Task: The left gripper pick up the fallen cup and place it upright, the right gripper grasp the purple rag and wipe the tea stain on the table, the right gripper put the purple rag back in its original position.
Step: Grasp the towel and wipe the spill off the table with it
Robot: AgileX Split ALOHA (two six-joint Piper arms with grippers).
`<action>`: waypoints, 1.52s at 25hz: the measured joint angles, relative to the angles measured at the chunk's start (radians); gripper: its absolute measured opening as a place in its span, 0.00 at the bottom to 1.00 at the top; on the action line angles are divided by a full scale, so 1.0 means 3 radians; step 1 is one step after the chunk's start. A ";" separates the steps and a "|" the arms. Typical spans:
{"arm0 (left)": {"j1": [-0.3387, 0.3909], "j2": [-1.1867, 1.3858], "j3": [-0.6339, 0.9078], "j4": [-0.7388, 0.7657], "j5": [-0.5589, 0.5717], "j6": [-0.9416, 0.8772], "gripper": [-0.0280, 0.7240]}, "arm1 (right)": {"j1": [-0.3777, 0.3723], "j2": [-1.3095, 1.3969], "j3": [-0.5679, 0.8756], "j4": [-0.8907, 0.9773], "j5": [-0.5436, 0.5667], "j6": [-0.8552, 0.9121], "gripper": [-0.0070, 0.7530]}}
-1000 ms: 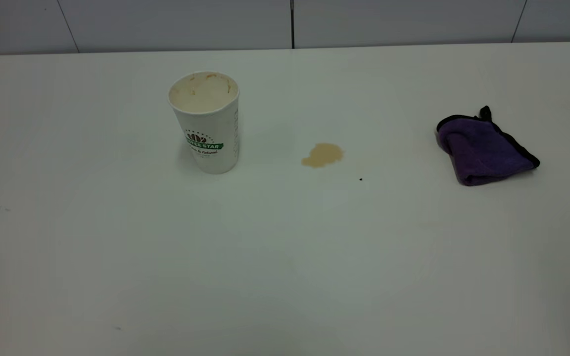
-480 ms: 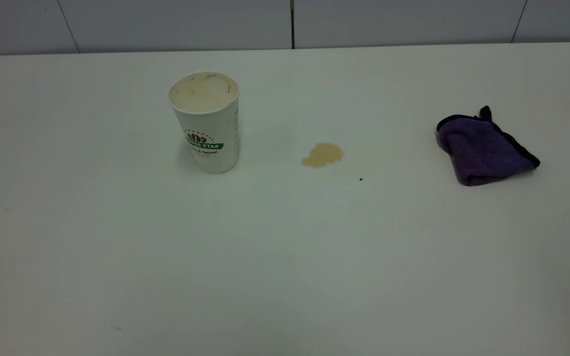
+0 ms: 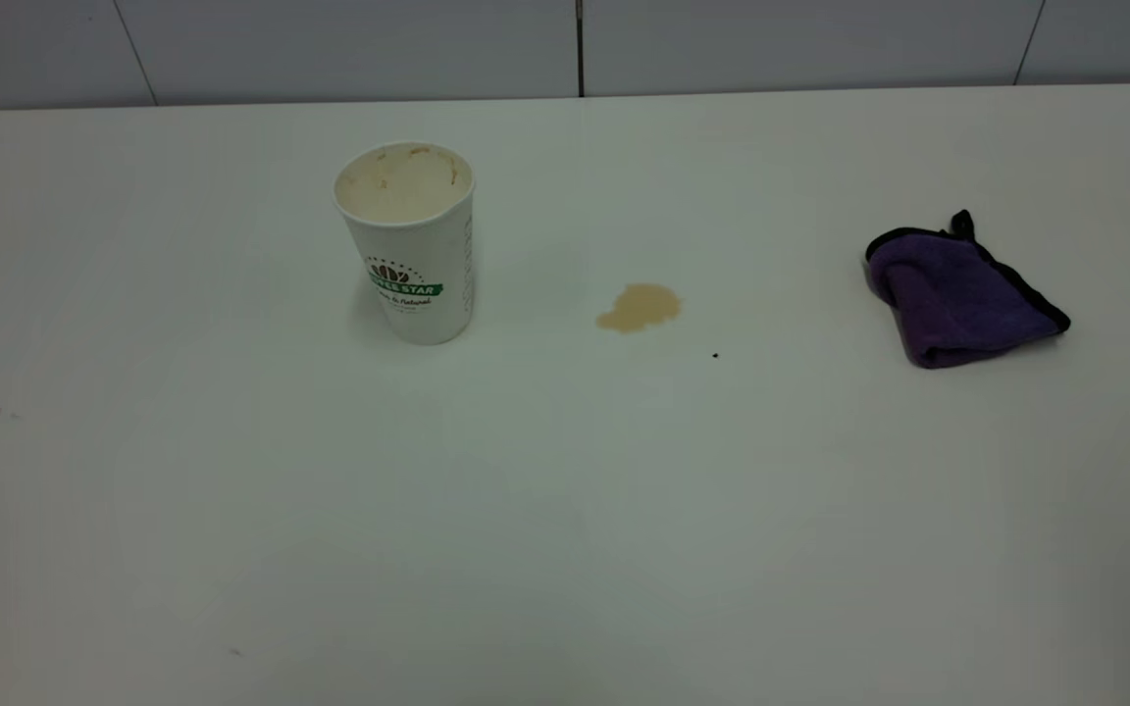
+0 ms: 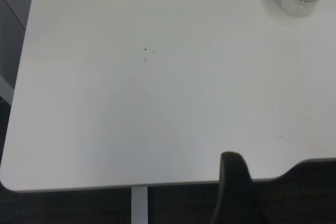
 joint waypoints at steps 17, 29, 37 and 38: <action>0.0000 0.0000 0.0000 0.0000 0.0004 0.0008 0.70 | 0.0000 0.2869 -0.0060 0.0742 -0.1775 -0.1475 0.78; 0.0000 0.0000 0.0000 0.0000 0.0004 0.0008 0.70 | 0.0000 0.5109 -0.0726 0.1112 -0.2349 -0.1906 0.77; 0.0000 0.0000 0.0000 0.0000 0.0005 0.0005 0.70 | 0.0000 0.6218 -0.1684 0.1050 -0.2382 -0.1931 0.77; 0.0000 0.0000 0.0000 0.0000 0.0005 0.0005 0.70 | 0.0000 0.6349 -0.1819 0.1028 -0.2382 -0.1931 0.77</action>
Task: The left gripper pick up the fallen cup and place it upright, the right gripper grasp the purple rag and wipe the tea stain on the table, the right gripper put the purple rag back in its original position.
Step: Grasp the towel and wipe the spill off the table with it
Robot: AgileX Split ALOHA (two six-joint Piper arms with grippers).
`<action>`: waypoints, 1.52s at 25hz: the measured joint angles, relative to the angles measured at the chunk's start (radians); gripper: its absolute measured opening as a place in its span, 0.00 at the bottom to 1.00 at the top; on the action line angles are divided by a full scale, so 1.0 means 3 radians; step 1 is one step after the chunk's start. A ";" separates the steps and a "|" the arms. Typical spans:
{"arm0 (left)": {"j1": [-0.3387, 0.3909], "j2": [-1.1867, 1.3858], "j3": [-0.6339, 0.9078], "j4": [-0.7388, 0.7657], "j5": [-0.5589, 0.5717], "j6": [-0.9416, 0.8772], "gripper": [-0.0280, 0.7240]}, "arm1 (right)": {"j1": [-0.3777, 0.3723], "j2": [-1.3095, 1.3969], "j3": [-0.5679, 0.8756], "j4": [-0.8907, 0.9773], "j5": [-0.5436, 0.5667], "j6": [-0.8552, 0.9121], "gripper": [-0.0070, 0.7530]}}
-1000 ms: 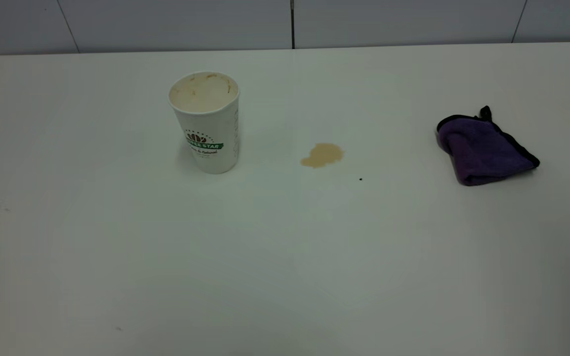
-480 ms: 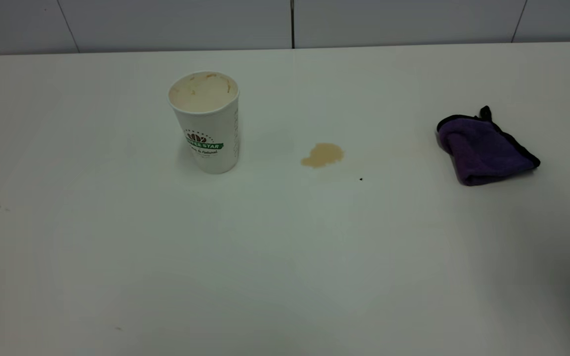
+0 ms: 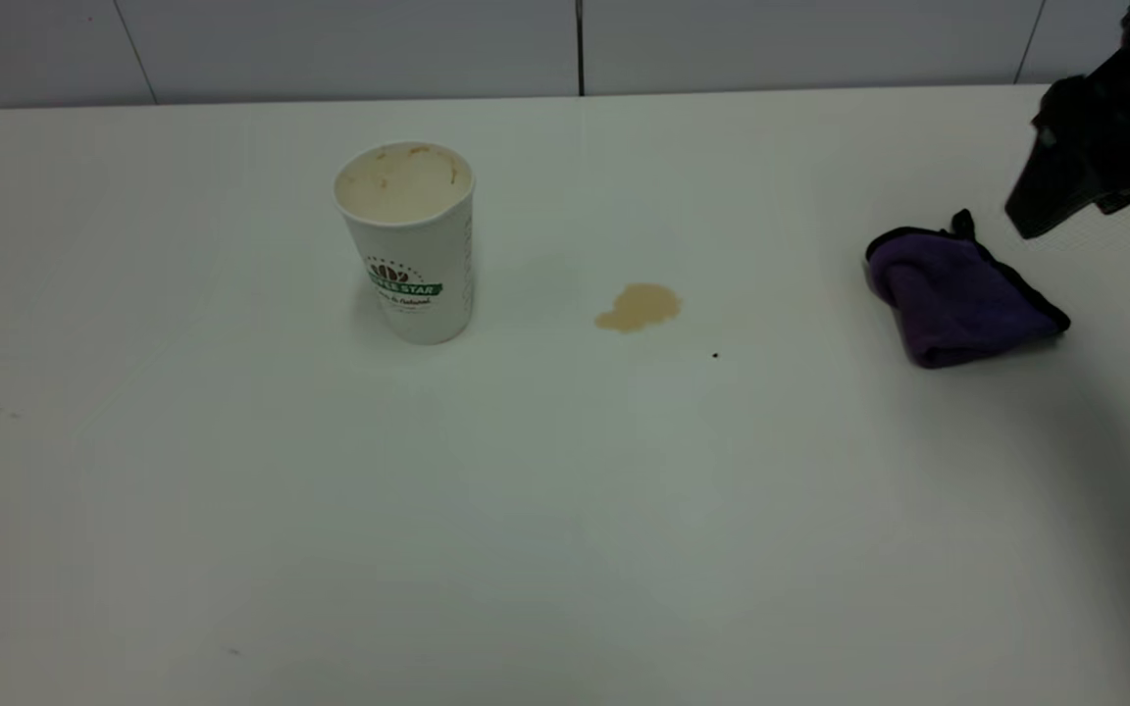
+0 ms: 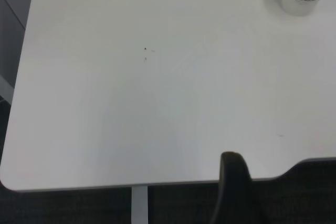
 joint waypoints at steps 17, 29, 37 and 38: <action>0.0000 0.0000 0.0000 0.0000 0.0000 0.0000 0.70 | 0.0000 0.1752 -0.1712 -0.0654 0.0330 0.0400 0.77; 0.0000 0.0000 0.0000 0.0000 0.0000 0.0000 0.70 | 0.0074 0.2017 -0.1867 -0.1012 0.0300 0.0736 0.22; 0.0000 0.0000 0.0000 0.0000 0.0000 0.0000 0.70 | 0.0484 0.2028 -0.1878 -0.1072 -0.0035 0.0616 0.08; 0.0000 0.0000 0.0000 0.0000 0.0000 0.0005 0.70 | 0.0553 0.2039 -0.1897 -0.1072 -0.0045 0.0612 0.08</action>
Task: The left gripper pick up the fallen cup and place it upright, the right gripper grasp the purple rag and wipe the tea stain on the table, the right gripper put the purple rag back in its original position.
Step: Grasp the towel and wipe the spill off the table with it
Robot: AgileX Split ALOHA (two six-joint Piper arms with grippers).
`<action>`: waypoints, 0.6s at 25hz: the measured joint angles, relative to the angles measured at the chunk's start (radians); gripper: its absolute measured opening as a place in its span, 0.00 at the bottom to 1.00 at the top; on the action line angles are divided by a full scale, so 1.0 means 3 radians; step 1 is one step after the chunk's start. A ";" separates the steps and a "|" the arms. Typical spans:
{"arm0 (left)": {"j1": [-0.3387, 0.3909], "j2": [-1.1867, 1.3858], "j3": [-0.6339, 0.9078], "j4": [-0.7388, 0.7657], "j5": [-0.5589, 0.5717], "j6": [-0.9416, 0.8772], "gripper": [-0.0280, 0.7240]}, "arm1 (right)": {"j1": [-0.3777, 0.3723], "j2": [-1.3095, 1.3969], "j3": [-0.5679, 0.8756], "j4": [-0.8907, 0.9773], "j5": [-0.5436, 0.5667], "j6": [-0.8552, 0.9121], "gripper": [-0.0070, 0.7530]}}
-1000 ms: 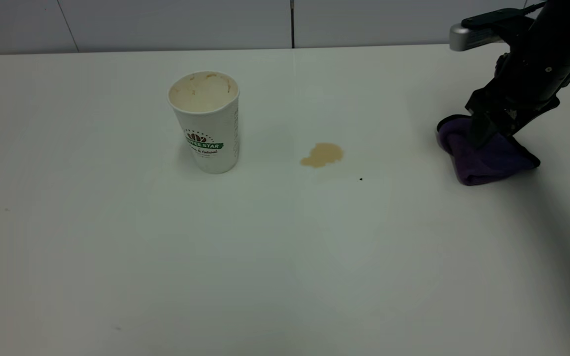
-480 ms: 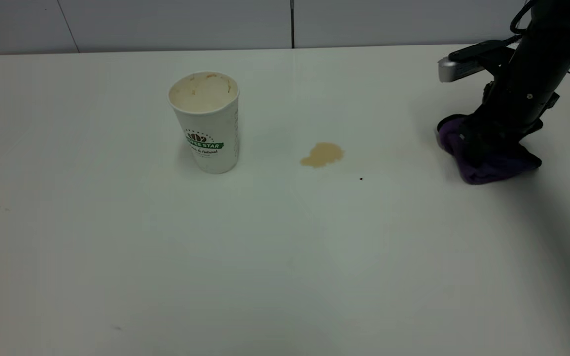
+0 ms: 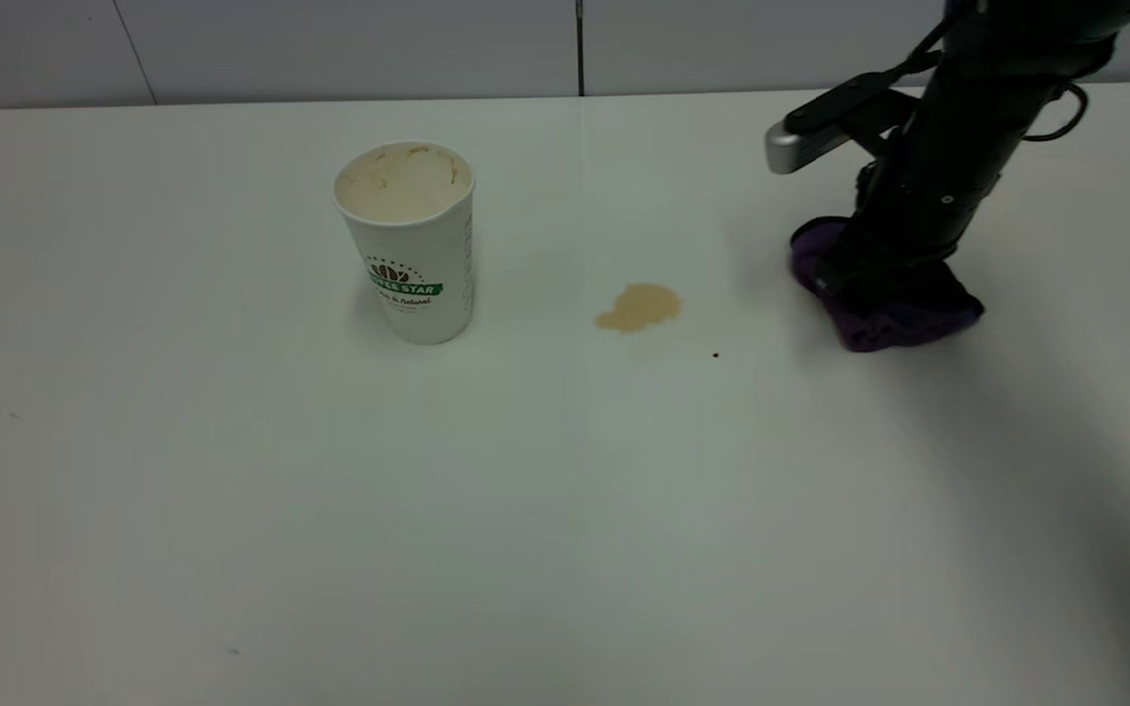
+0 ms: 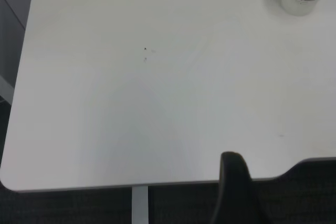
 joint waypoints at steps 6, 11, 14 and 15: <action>0.0000 0.0000 0.0000 0.0000 0.0000 0.0000 0.70 | 0.0353 0.0128 -0.0366 0.0092 0.0080 -0.0013 0.08; 0.0000 0.0000 0.0000 0.0000 0.0000 0.0000 0.70 | 0.0596 0.0360 -0.0888 0.0264 0.0303 -0.0092 0.08; 0.0000 0.0000 0.0000 0.0000 0.0000 0.0000 0.70 | 0.0713 0.0465 -0.1139 0.0330 0.0491 -0.0125 0.08; 0.0000 0.0000 0.0000 0.0000 0.0000 0.0000 0.70 | 0.0745 0.0486 -0.1196 0.0354 0.0536 -0.0126 0.08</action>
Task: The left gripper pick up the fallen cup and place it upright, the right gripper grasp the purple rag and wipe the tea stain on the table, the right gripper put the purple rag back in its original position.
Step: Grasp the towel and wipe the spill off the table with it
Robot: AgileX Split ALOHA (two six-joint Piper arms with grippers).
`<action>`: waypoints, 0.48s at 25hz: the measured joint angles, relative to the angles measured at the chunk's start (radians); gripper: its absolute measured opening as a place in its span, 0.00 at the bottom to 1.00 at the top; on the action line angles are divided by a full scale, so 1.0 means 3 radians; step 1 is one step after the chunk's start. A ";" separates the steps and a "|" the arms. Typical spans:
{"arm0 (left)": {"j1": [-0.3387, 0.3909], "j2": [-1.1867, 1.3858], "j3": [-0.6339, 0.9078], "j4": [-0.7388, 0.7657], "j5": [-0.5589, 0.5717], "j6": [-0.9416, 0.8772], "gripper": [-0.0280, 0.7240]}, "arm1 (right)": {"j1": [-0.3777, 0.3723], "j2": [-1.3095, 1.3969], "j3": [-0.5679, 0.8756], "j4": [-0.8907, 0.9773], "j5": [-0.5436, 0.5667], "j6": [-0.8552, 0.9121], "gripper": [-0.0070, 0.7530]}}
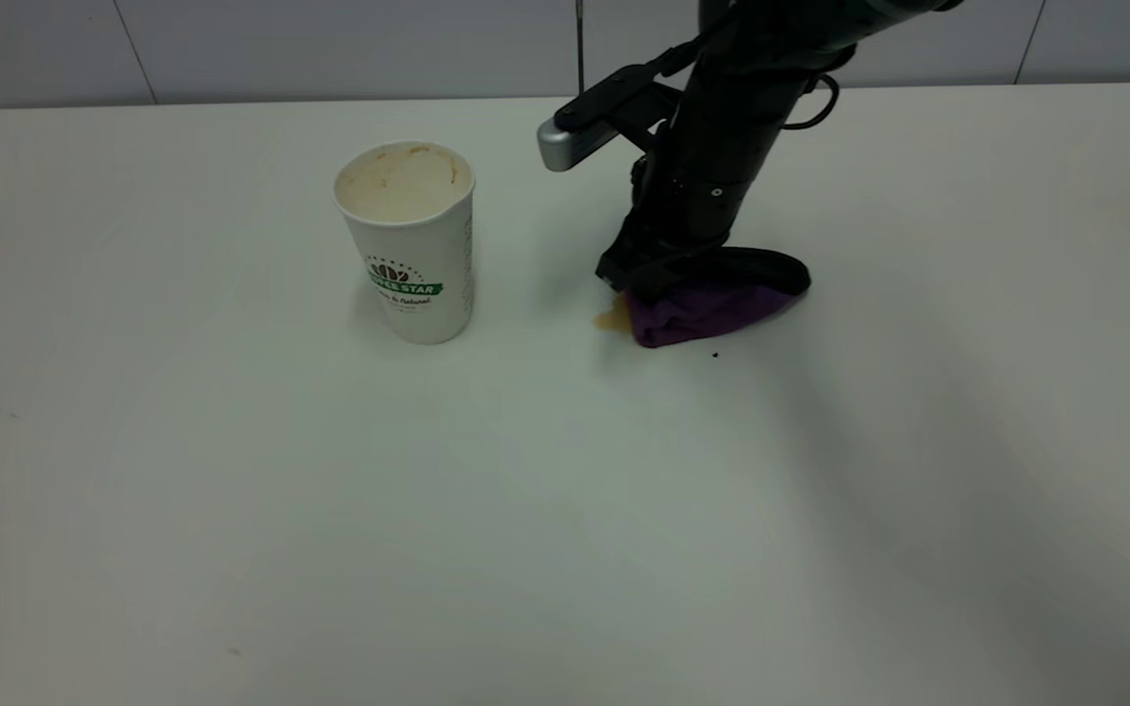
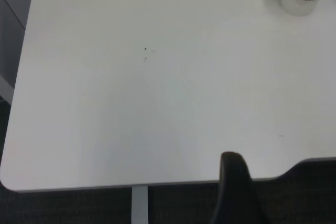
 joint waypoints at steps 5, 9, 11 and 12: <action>0.0000 0.0000 0.0000 0.0000 0.0000 0.0000 0.70 | 0.0135 0.0015 -0.0065 0.0210 0.0192 -0.0084 0.08; 0.0000 0.0000 0.0000 0.0000 0.0000 0.0000 0.70 | 0.0234 0.0015 -0.0068 0.0331 0.0450 -0.0170 0.08; 0.0000 0.0000 0.0000 0.0000 0.0000 0.0000 0.70 | 0.0270 0.0015 -0.0069 0.0347 0.0538 -0.0221 0.08; 0.0000 0.0000 0.0000 0.0000 0.0000 0.0000 0.70 | 0.0285 0.0015 -0.0069 0.0349 0.0561 -0.0256 0.08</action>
